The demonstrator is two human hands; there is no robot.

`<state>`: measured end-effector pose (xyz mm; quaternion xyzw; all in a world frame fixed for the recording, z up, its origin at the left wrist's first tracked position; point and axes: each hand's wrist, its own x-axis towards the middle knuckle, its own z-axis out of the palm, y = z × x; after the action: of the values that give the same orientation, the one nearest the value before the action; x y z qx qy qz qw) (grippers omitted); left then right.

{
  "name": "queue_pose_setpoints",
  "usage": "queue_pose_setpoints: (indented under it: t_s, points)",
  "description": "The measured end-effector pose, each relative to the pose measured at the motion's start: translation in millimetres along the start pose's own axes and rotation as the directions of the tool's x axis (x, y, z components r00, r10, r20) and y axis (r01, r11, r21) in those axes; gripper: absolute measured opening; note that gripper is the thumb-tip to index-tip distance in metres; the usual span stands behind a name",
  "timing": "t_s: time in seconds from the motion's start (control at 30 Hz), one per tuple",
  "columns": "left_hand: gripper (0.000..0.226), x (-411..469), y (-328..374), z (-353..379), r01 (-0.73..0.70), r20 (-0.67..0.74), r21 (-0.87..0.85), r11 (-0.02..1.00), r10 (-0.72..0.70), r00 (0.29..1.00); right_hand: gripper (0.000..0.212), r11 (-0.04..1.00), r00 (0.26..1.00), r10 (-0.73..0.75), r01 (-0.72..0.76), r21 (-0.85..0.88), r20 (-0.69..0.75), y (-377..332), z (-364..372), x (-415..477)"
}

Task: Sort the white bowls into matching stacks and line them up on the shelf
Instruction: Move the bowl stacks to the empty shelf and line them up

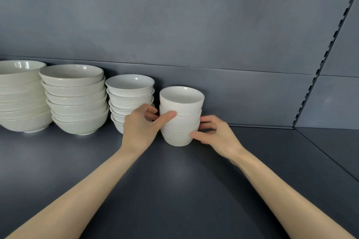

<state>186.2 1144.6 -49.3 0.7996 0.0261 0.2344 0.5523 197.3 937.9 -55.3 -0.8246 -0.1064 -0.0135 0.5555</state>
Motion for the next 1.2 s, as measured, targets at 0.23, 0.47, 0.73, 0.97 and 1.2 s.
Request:
queue_pose_setpoints:
  t_s: [0.23,0.47,0.73,0.97,1.2]
  points:
    - [0.033,-1,2,5,-0.033,-0.023,-0.001,0.999,0.033,0.999,0.037,0.999,0.999,-0.037,0.037,0.011,0.000,10,4,8]
    - [0.022,-4,2,6,-0.082,0.054,-0.021,0.996,0.083,0.995,0.052,0.998,0.996,-0.057,0.058,-0.006,0.069,4,3,5]
    - [0.077,-1,1,5,-0.097,0.137,-0.020,0.995,0.099,0.986,0.060,0.998,0.992,-0.054,0.056,-0.012,0.115,4,3,4]
    - [0.067,-2,2,4,-0.093,0.172,-0.020,0.995,0.095,0.980,0.068,0.999,0.988,-0.037,0.040,-0.017,0.148,2,4,3]
    - [0.037,-1,2,5,-0.114,0.173,0.088,0.990,0.097,0.980,0.068,0.996,0.991,0.003,0.008,-0.087,0.130,-1,3,1]
